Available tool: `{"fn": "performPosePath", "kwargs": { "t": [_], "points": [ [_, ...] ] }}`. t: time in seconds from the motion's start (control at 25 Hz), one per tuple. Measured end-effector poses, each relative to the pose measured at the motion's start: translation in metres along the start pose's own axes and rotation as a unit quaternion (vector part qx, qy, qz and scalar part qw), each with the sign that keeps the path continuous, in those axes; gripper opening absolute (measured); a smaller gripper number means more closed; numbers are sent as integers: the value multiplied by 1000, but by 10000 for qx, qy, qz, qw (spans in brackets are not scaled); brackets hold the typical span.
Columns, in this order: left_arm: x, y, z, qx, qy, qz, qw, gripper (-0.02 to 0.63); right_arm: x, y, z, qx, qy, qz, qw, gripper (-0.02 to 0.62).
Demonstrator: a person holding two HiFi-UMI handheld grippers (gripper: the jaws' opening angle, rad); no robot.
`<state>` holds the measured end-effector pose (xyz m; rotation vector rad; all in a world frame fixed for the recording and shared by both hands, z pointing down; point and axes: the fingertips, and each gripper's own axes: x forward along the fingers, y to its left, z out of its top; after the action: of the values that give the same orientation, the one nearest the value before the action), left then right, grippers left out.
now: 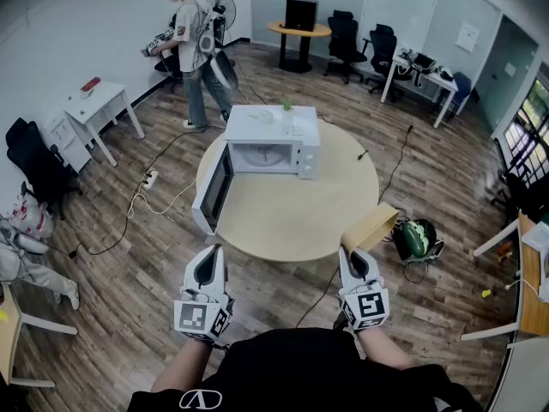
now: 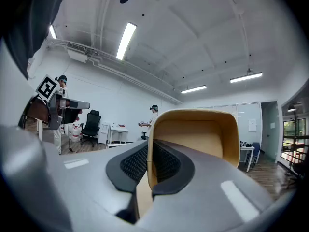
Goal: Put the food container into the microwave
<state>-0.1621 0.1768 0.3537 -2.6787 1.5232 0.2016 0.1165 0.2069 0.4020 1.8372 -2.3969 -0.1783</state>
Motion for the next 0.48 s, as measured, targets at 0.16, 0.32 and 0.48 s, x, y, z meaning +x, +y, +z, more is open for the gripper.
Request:
{"fn": "performPosePath", "kwargs": {
  "t": [0.16, 0.32, 0.48],
  "points": [
    [4, -2, -4, -58, 23, -55, 10000, 0, 2, 2, -1, -8, 7, 26, 10000, 11],
    [5, -7, -6, -85, 53, -98, 9999, 0, 1, -1, -3, 79, 38, 45, 10000, 11],
    [9, -12, -10, -92, 93, -149, 9998, 0, -3, -1, 1, 228, -161, 192, 9994, 12]
  ]
}}
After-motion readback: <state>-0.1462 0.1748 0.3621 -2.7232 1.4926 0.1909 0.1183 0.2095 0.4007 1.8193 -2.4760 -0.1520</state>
